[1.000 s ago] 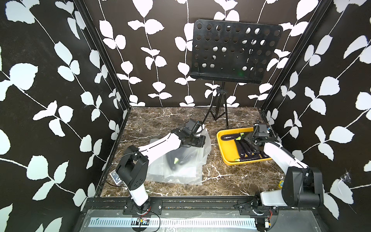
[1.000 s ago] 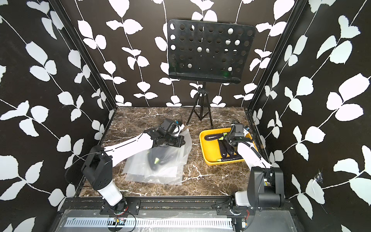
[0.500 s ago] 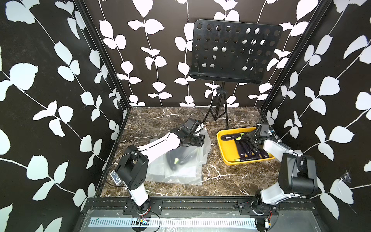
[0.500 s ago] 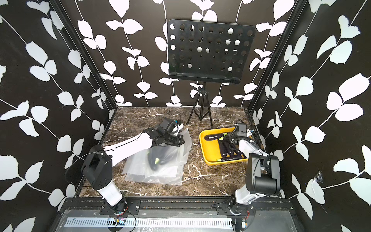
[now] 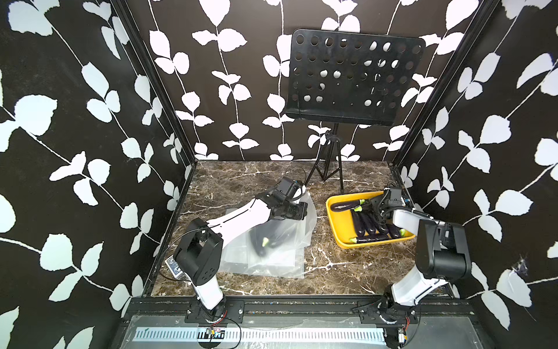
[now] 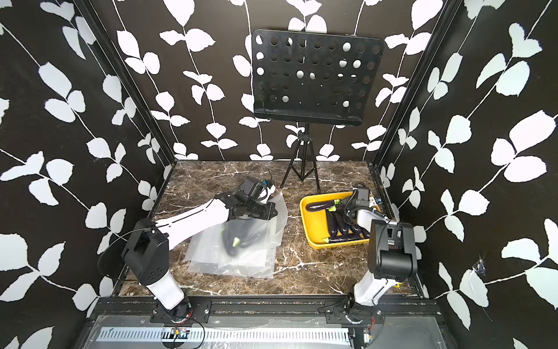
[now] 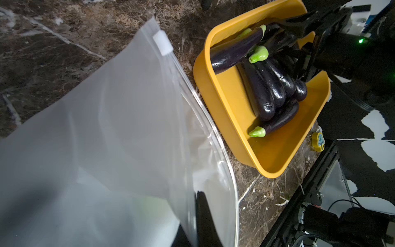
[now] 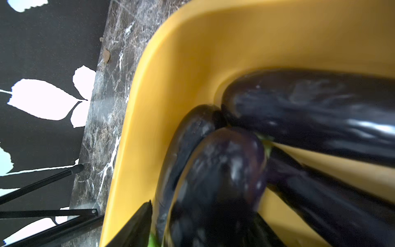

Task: Place the eggplant in a zip-top bag and seal the zipper
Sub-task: Pick up the eggplant from the basket.

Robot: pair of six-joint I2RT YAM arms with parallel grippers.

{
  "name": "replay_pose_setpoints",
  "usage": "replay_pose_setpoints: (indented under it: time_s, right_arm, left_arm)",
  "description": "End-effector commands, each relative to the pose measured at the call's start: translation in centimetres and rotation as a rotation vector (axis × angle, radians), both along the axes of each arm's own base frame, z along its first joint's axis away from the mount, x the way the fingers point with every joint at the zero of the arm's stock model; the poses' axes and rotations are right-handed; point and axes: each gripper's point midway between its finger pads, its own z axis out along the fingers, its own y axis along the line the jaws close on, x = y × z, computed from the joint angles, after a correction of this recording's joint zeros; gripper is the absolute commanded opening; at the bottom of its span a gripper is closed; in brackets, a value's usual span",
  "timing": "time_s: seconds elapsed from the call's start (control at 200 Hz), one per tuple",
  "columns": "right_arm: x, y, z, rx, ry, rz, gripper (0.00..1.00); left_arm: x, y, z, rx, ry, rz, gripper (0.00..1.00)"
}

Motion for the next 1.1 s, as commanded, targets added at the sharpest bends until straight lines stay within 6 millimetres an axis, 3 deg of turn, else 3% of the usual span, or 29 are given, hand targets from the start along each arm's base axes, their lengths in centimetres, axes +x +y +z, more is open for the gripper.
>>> replay_pose_setpoints:
  time_s: [0.0,0.09,0.365,0.495,0.52,0.64,0.74,0.875,1.01,1.095]
  right_arm:
    - [0.9,0.1,-0.4,0.095,-0.033,-0.057,0.62]
    - [1.4,0.3,-0.3,0.110,-0.046,-0.047,0.55]
    - [1.6,2.0,2.5,0.145,-0.116,0.064,0.42]
    - [0.3,3.0,2.8,0.152,-0.097,0.125,0.42]
    - [0.1,3.1,4.3,0.137,-0.130,0.141,0.42]
    - [-1.5,4.0,6.1,0.101,-0.143,0.213,0.41]
    - [-2.0,8.1,9.4,0.071,-0.221,0.362,0.40]
    - [-2.7,16.5,13.9,0.007,-0.364,0.589,0.38]
    - [-3.2,23.1,16.3,-0.042,-0.473,0.737,0.37]
    - [-3.3,26.3,16.7,-0.115,-0.494,0.827,0.37]
  left_arm:
    - [0.3,-0.1,1.3,-0.015,-0.026,-0.012,0.00]
    - [0.3,0.0,1.3,-0.010,-0.025,-0.012,0.00]
    - [0.5,0.1,1.3,-0.004,-0.026,-0.002,0.00]
    - [0.8,0.3,1.5,-0.004,-0.032,0.007,0.00]
    - [0.9,0.4,1.5,-0.004,-0.032,0.010,0.00]
    - [1.4,0.6,1.8,-0.005,-0.043,0.011,0.00]
    - [1.6,0.2,1.8,-0.016,-0.035,0.001,0.00]
    - [1.6,-0.3,1.7,-0.028,-0.019,-0.003,0.00]
    - [1.5,-0.1,1.7,-0.029,-0.016,0.002,0.00]
    - [1.4,0.0,1.9,-0.031,-0.018,0.005,0.00]
